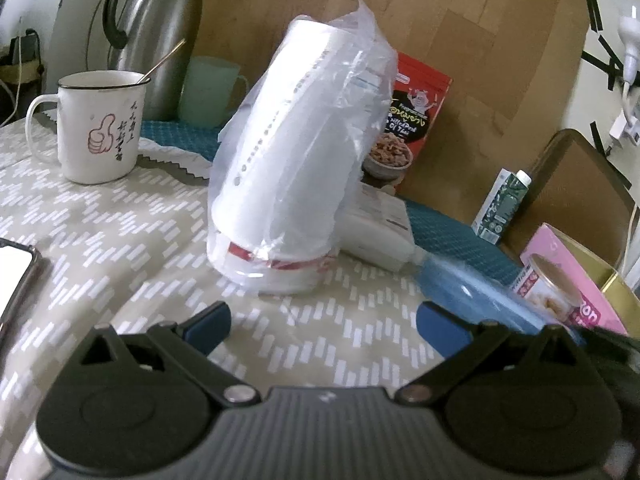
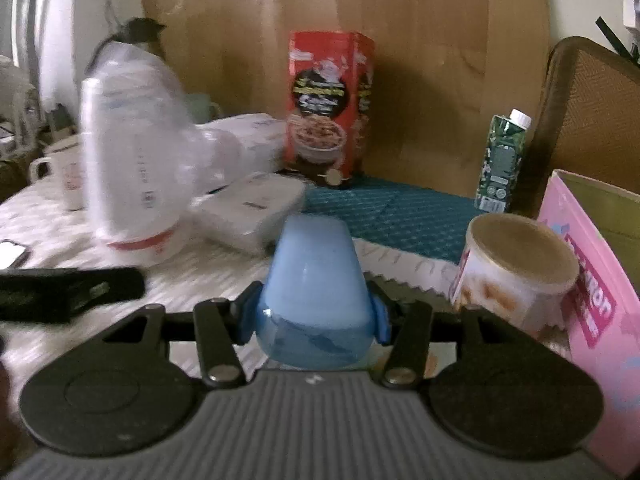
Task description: Organize soft objects
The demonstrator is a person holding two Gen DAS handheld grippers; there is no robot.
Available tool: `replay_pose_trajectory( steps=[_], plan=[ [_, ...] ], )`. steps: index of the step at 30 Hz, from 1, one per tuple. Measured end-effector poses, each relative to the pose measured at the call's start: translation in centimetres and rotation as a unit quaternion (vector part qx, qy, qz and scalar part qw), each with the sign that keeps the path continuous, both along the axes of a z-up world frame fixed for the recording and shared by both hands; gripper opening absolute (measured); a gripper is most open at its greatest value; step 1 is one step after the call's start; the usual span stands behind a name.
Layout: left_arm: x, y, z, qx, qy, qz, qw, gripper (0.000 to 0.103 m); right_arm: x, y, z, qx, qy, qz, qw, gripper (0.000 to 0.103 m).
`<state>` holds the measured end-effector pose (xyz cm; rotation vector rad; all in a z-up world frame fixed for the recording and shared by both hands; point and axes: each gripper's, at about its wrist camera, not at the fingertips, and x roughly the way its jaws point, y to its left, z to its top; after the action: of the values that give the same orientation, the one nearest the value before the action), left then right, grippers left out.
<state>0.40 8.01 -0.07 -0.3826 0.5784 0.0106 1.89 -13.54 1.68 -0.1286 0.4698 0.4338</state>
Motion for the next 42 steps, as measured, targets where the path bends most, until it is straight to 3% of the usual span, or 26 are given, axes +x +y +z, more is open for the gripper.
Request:
replay_pose_trajectory(
  steps=[4,8,11,13,18,26,42],
  plan=[
    [0.1,-0.1,0.0,0.005,0.003,-0.002,1.0,0.102,-4.2,-1.7,0.3,0.006,-0.002,0.039,0.999,0.056],
    [0.1,-0.9,0.1,0.028,0.008,-0.017,0.9994,0.102,-8.6,-2.9,-0.8,-0.029,-0.001,0.097,0.995,0.056],
    [0.5,-1.9,0.1,0.06,0.02,-0.016,0.9979,0.102,-10.5,-4.3,-2.0,-0.05,0.003,0.09,0.995,0.056],
    [0.7,-2.6,0.1,0.085,0.029,-0.015,0.9958,0.102,-11.0,-5.3,-2.7,-0.06,-0.001,0.063,0.996,0.059],
    [1.0,-3.9,-0.1,0.13,0.047,-0.013,0.9903,0.102,-10.7,-7.3,-3.0,-0.03,0.003,0.024,0.999,0.067],
    [1.6,-4.5,-0.4,0.168,0.065,-0.013,0.9836,0.102,-11.8,-8.3,-3.4,-0.012,-0.004,0.022,1.0,0.075],
    [1.7,-4.5,-0.6,0.172,0.067,-0.014,0.9828,0.103,-11.6,-9.2,-3.5,0.015,0.001,0.025,1.0,0.076]
  ],
)
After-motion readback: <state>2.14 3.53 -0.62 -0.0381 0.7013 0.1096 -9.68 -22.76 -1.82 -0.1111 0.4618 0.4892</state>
